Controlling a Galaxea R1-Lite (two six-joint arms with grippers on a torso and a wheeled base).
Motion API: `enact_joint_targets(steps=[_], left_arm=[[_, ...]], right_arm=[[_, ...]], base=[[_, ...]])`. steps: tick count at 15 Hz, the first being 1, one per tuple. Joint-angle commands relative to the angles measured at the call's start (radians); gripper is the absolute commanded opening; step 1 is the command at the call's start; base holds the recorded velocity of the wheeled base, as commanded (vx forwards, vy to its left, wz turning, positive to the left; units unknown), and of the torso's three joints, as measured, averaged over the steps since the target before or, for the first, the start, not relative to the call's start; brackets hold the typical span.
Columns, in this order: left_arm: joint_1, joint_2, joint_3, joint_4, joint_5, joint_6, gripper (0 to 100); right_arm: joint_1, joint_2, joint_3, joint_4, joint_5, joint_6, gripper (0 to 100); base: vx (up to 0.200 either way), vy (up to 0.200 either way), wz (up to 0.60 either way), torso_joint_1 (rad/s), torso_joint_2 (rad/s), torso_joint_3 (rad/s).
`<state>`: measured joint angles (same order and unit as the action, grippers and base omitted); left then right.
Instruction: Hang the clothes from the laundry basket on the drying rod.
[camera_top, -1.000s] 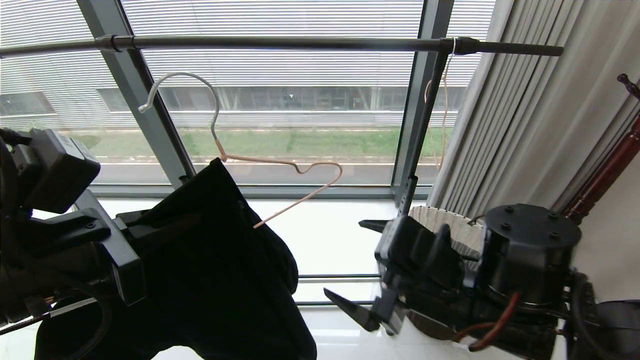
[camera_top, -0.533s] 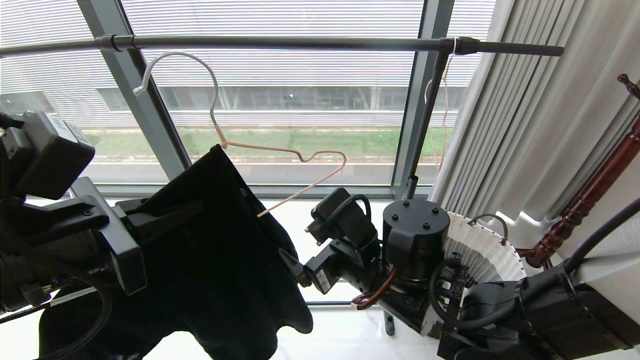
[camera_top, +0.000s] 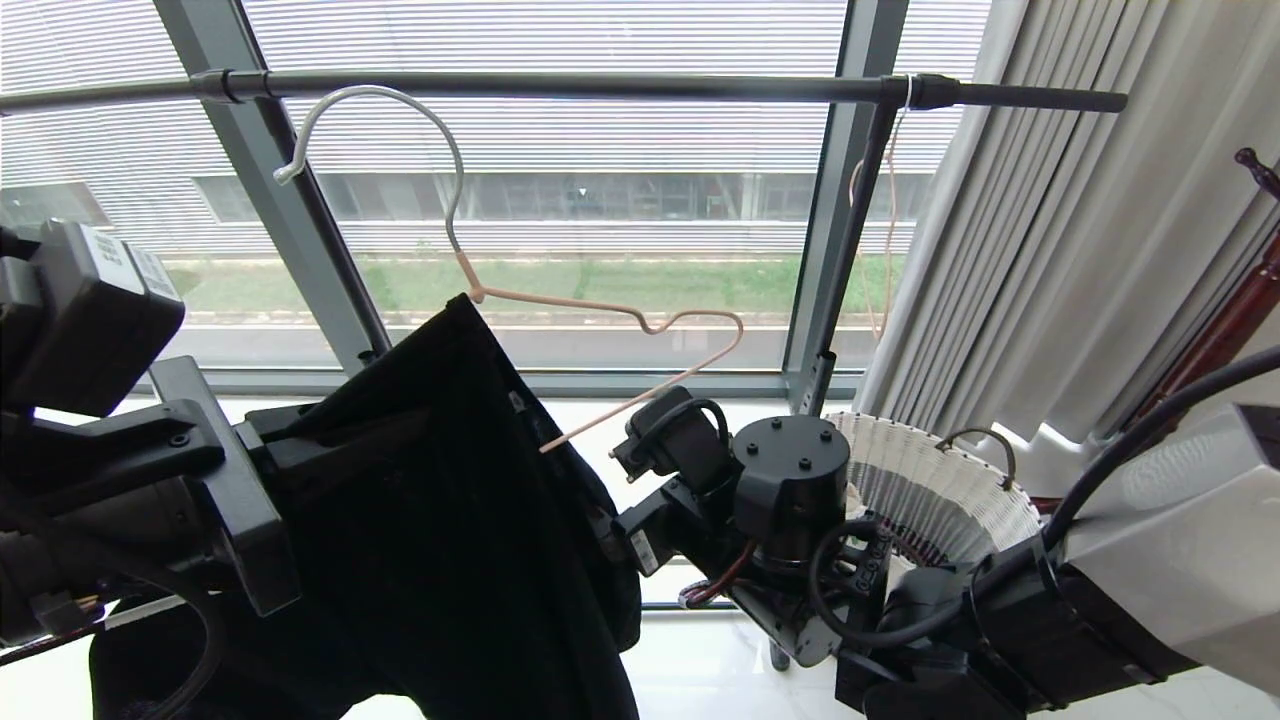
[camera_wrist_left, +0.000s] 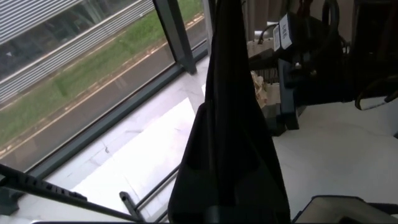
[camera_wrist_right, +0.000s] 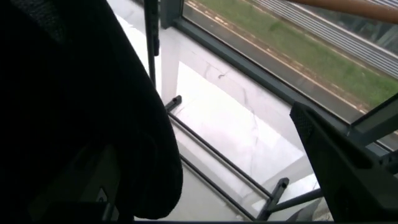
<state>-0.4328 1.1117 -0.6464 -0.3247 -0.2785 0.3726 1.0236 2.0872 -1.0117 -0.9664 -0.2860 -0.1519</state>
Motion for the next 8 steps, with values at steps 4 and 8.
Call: enact_joint_targets(steps=[4,8], left_arm=[[0.0,-0.018,0.001,-0.001,0.001,0.0,0],[0.002,-0.021,0.007,-0.001,0.004,-0.001,0]], right_arm=[[-0.096,-0.006,0.062,-0.008,-0.096,-0.049,100],[-0.206,-0.041,0.056,-0.038,-0.091,-0.132,100]], base=[[0.0,0.0,0.0,0.0,0.0,0.0],[0.0,0.0,0.0,0.0,0.0,0.0]])
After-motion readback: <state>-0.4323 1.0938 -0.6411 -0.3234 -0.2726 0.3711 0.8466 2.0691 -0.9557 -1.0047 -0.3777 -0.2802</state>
